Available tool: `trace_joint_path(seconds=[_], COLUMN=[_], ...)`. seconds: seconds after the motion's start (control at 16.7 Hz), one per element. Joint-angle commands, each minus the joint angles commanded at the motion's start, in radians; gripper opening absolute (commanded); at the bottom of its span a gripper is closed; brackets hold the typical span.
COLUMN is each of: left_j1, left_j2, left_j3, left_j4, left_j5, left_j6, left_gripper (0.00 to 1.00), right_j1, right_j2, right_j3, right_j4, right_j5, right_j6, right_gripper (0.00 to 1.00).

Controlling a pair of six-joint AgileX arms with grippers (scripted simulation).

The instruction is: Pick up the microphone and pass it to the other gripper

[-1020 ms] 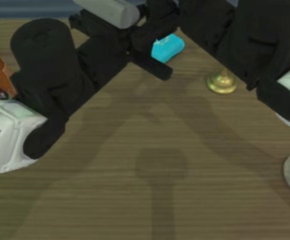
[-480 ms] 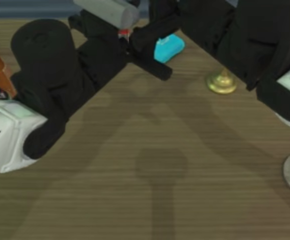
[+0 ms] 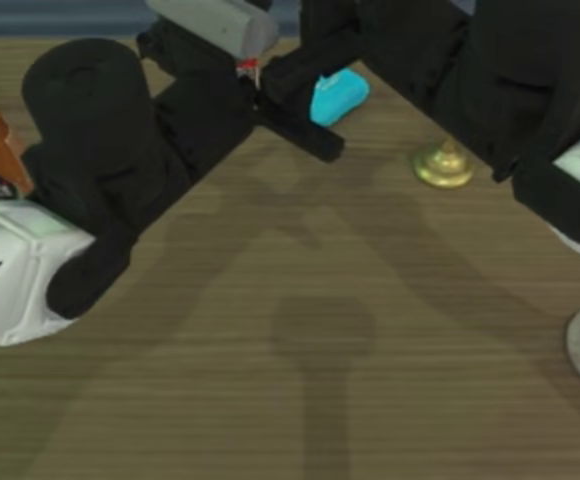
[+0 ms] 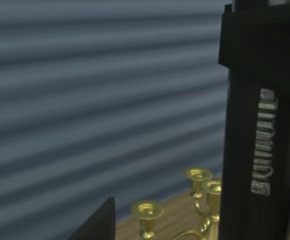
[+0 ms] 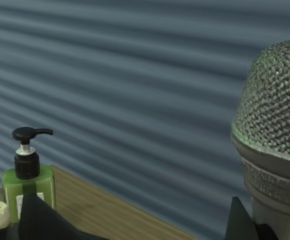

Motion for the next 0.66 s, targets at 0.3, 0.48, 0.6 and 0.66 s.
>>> trace_joint_path(seconds=[0.3,0.48,0.6,0.66], left_j1=[0.026,0.048,0.056,0.056], left_j2=[-0.118,-0.245,-0.284,-0.287], left_j3=[-0.102,-0.205,-0.242,-0.245], left_j4=[-0.02,-0.037,-0.042,-0.042], left_j5=[0.011,0.025,0.031,0.032], left_j6=[-0.001,-0.003,-0.003,-0.003], left_gripper=[1.0,1.0,1.0,1.0], right_j1=[-0.046,-0.091,-0.11,-0.112], right_j2=[-0.049,-0.098,-0.117,-0.119], right_j3=[-0.048,-0.092,-0.108,-0.11], right_j4=[-0.005,-0.006,-0.006,-0.006], right_j5=[-0.052,-0.105,-0.122,-0.124], right_j6=[0.002,0.003,0.002,0.002], right_gripper=[0.0,0.0,0.0,0.0])
